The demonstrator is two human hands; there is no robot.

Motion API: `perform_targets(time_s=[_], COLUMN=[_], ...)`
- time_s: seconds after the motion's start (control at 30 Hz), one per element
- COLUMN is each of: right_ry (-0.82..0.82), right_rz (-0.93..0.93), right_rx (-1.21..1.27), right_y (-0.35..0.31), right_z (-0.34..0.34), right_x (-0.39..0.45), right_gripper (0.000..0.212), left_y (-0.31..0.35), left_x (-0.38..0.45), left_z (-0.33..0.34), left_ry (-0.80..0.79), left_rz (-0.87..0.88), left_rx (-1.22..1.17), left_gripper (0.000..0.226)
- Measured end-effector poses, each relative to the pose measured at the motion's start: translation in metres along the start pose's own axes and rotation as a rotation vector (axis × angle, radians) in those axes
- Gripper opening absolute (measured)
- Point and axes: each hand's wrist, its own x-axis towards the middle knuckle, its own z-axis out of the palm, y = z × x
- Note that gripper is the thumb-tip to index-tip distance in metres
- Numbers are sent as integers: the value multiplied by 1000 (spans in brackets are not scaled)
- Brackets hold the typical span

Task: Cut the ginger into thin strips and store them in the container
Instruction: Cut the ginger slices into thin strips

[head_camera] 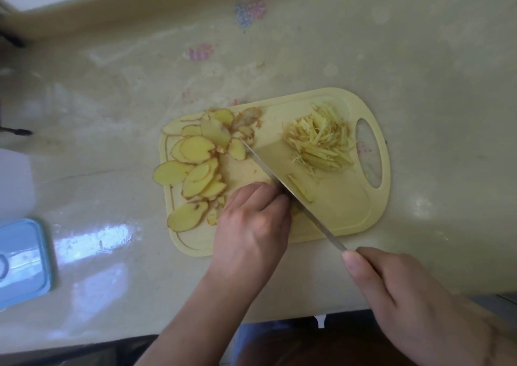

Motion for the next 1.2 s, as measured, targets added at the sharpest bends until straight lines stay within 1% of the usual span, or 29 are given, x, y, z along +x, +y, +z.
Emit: perform_targets(time_s=[0.03, 0.1, 0.13, 0.17, 0.2, 0.23, 0.27, 0.33, 0.37, 0.4, 0.43, 0.47, 0.5, 0.53, 0.57, 0.6, 0.67, 0.77, 0.8, 0.9, 0.93, 0.97, 1.0, 1.03, 1.07, 1.1, 1.13, 1.17, 1.2], right_ry=[-3, 26, 35, 46, 95, 152, 146, 55, 44, 25, -14, -18, -11, 30, 43, 22, -29, -41, -23, -69, -104, -100, -86, -13, -14, 14, -13, 0, 0], right_rz=[15, 58, 37, -21, -78, -86, -73, -38, -21, -20, 10, 76, 98, 43, -4, -8, 7, 32, 65, 197, 158, 77, 75, 89, 96, 96, 144, 146, 105], right_rx=[6, 30, 8, -42, -77, -99, -82, -28, -28, -39, 1, 63, 76, 68, 34, -10, 18, 19, 45, 145, 131, 85, 37, -32, -43, 42, 101, 98, 78], right_y=[-1, -9, -13, -15, -12, -14, -13, -15, -16, -19, -18, -21, -17, -7, -4, -2, -2, -8, -11, -21, -24, -24, -25, -29, -29, -28, -23, -13, -6], right_z=[-1, -4, -6, -8, -9, -9, -9, -13, -13, -16, -16, -15, -11, -8, -6, -6, -5, -10, -13, -15, -16, -19, -20, -20, -17, -13, -8, -4, -2], right_x=[0, -8, -13, -17, -19, -21, -22, -20, -21, -18, -15, -11, -14, -12, -6, -2, 1, -5, -8, -18, -19, -17, -19, -20, -20, -17, -17, -14, -7], right_gripper=[86, 99, 102, 98, 91, 85, 84, 85, 85, 86, 90, 96, 98, 98, 94, 87, 80, 86, 88, 96, 96, 95, 89, 86, 83, 84, 77, 70, 70], left_y=[0, 0, 1, 1, 1, 1, 1, 0, -1, -1, -1, -1, 0, 0, 0, 0, -1, 0, 0, 1, 1, 1, 1, 1, 1, 0, 0, 0, 0], left_x=[0, -1, -1, -1, -2, -2, -2, -1, -1, -1, -1, -1, -1, -1, -1, -1, -1, -4, -4, -4, -3, -1, -1, 0, 0, -1, -1, -1, 0], left_z=[0, -1, 0, 0, 0, 1, 1, 1, 1, 1, 0, 0, 0, -1, -1, 0, 0, -1, -1, -1, -1, -1, -2, -2, -2, -3, -3, -4, -4], left_ry=[-5, -11, -15, -18, -19, -20, -21, -24, -25, -26, -27, -24, -20, -15, -13, -11, -8, -31, -38, -43, -47, -53, -59, -63, -65, -67, -68, -66, -61], left_rz=[-1, -7, -9, -9, -10, -12, -16, -20, -19, -16, -12, -8, -2, 6, 14, 19, 22, 19, 15, -1, -8, -13, -18, -20, -21, -20, -19, -18, -16], left_rx=[0, 4, 8, 12, 14, 15, 16, 22, 24, 23, 20, 14, 8, 2, -3, -6, -9, -6, 0, 15, 20, 27, 32, 29, 22, 15, 11, 6, 4], left_gripper=[7, 8, 8, 7, 6, 5, 5, 5, 6, 6, 7, 7, 7, 8, 8, 8, 8, 14, 16, 16, 15, 14, 13, 13, 13, 14, 15, 17, 18])
